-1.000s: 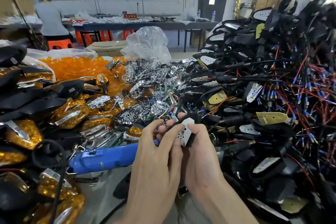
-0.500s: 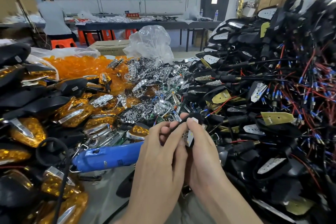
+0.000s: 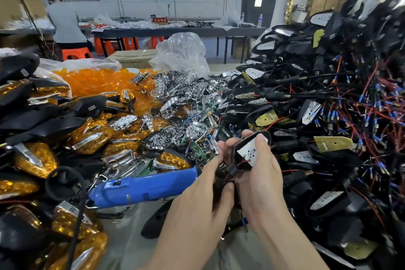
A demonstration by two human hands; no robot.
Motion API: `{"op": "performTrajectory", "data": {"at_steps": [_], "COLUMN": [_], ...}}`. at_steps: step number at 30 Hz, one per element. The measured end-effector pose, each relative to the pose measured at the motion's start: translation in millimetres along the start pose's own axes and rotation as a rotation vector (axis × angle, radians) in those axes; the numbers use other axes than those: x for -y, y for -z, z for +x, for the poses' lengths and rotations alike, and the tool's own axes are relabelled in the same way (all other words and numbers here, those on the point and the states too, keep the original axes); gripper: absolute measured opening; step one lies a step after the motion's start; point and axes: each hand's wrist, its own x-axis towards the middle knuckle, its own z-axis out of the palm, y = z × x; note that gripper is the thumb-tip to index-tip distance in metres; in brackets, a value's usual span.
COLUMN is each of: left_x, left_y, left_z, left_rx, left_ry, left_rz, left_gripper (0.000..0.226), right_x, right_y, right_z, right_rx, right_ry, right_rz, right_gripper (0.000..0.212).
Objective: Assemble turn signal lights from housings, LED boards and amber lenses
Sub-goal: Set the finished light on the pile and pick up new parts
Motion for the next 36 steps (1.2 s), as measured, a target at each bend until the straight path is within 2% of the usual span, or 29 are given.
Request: {"op": "performTrajectory", "data": {"at_steps": [11, 15, 21, 24, 28, 32, 36], "left_x": [2.0, 1.8, -2.8, -3.7, -0.8, -3.3, -0.6], "left_y": [-1.0, 1.6, 6.7, 6.9, 2.6, 4.3, 6.6], "left_z": [1.6, 1.0, -0.6, -1.7, -1.9, -0.2, 6.0], "left_rx": [-0.133, -0.13, -0.144, -0.107, -0.056, -0.067, -0.116], "left_ry": [-0.004, -0.01, -0.022, -0.003, -0.004, -0.122, -0.074], "left_rz": [0.008, 0.111, 0.17, 0.124, -0.048, -0.004, -0.013], "left_gripper": [0.021, 0.024, 0.022, 0.015, 0.036, 0.043, 0.063], "right_x": [-4.5, -5.2, -7.8, -7.8, -4.5, -2.7, -1.7], "right_y": [-1.0, 1.4, -0.1, -1.7, -2.0, 2.0, 1.6], "right_z": [0.3, 0.2, -0.5, -1.4, -1.9, 1.6, 2.2], "right_rx": [0.041, 0.053, 0.026, 0.012, 0.013, -0.079, -0.141], "right_ry": [-0.023, -0.028, -0.028, -0.037, -0.071, -0.034, -0.022], "right_rz": [0.093, 0.082, 0.083, 0.055, 0.064, 0.08, 0.068], "right_gripper": [0.023, 0.021, 0.034, 0.042, 0.05, 0.033, 0.032]}}
